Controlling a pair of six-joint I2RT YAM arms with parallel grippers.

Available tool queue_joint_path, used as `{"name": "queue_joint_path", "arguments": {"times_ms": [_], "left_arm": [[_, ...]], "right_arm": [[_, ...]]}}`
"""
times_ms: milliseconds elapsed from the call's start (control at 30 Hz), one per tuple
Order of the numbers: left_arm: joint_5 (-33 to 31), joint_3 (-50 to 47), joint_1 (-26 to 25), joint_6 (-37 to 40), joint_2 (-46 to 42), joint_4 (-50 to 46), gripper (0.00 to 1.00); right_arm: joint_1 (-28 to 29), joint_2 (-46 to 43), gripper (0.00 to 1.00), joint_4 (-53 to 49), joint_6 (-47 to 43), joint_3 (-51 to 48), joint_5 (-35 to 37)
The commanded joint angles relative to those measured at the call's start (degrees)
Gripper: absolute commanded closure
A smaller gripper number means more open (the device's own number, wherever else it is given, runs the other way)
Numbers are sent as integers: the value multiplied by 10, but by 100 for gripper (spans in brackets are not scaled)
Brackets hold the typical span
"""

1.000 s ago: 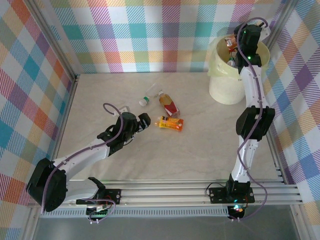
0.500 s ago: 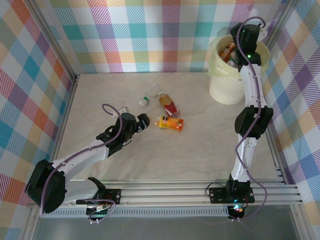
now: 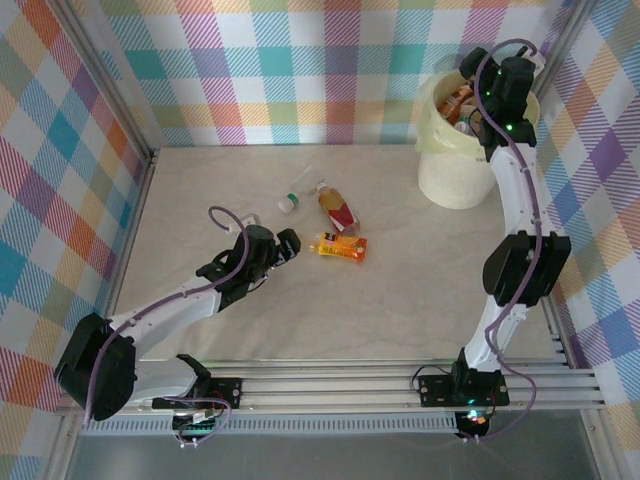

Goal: Put the plastic bottles in the bin

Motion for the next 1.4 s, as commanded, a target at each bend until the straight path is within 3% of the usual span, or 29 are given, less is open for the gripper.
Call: {"name": "queue_joint_path", "arguments": {"times_ms": [0,100,233,533,633,900,1200,1367], "left_arm": [[4,37,12,17,15,-25,0],[21,74,25,30,45,-63,0],[33,112,35,51,81,-79,0],[72,220,79,137,182,-124,0],[71,248,92,191,217,-123,0],[164,403,142,308,354,-225,1],[152,570,152,449,507,-307,9],[146,655,152,489,575,-336,13]], "right_arm": [[3,-52,0,43,-59,-54,-33],[3,-104,0,58,-75,-125,-87],[16,-173,0,77,-135,-204,-228],[79,-276,0,56,-164,-360,-375],[111,-300,0,65,-162,-416,-384],[144,-336,0,113,-74,-535,-350],[145,-355,0,64,-64,-567,-344],[145,-370,0,43,-76,-578,-333]]}}
